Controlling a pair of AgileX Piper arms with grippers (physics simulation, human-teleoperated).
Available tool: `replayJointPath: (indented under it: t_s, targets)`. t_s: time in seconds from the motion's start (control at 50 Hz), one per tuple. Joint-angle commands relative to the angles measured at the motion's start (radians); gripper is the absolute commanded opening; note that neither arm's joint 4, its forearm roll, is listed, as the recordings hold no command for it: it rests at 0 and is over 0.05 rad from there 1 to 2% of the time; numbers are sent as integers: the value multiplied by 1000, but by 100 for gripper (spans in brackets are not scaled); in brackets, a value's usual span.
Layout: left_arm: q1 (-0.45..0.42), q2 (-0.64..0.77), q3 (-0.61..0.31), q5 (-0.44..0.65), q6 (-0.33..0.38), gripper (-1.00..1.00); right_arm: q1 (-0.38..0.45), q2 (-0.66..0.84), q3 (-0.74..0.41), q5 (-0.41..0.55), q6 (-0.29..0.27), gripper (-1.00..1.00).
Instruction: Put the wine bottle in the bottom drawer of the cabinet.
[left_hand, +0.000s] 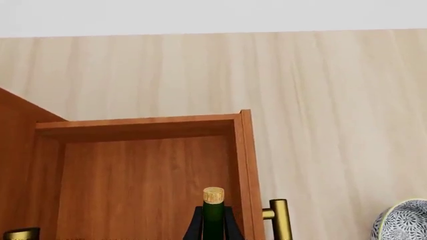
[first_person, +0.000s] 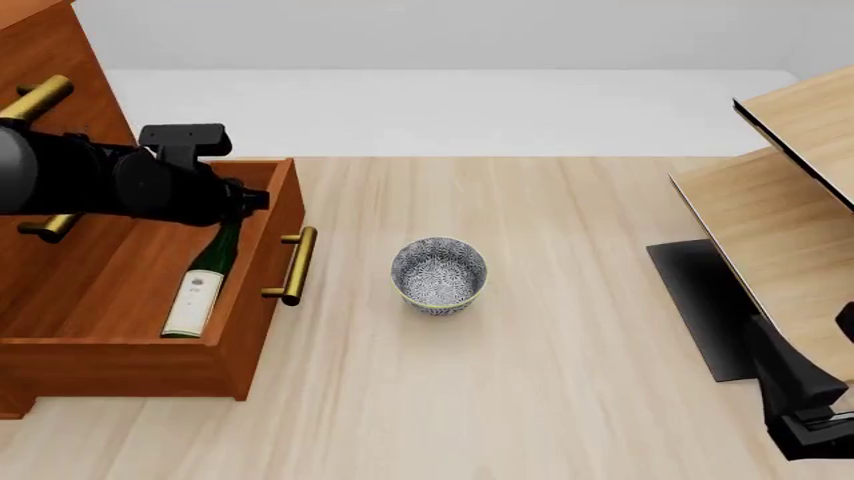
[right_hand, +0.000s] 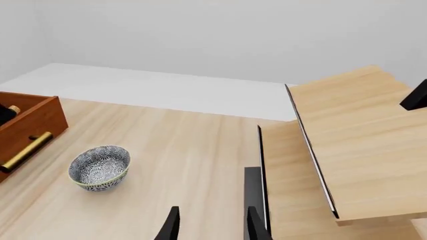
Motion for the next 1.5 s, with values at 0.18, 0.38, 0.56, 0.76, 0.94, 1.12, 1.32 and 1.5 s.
replayJointPath:
  t_s: [0.18, 0.38, 0.56, 0.76, 0.94, 1.12, 1.32, 1.5]
  targets:
    - [-1, -3, -2, 23, -6, -100, 3, 20, 0, -19, -1, 100]
    - [-7, -4, 1, 23, -8, -100, 4, 23, 0, -22, 0, 100]
    - [-10, -5, 4, 22, -13, -100, 4, 17, 0, -17, 1, 100]
    - [-11, -3, 3, 22, -12, -100, 5, 21, 0, -20, 0, 100]
    - [-15, -4, 7, 19, -17, 100, 4, 23, 0, -22, 1, 100]
    - [-16, -7, 7, 20, -15, 100, 4, 25, 0, -23, 2, 100]
    - [-18, -21, 9, 25, -14, 100, 6, 24, 0, -21, 1, 100]
    - [-20, -43, 8, 36, -10, 100, 6, 25, 0, -21, 2, 100]
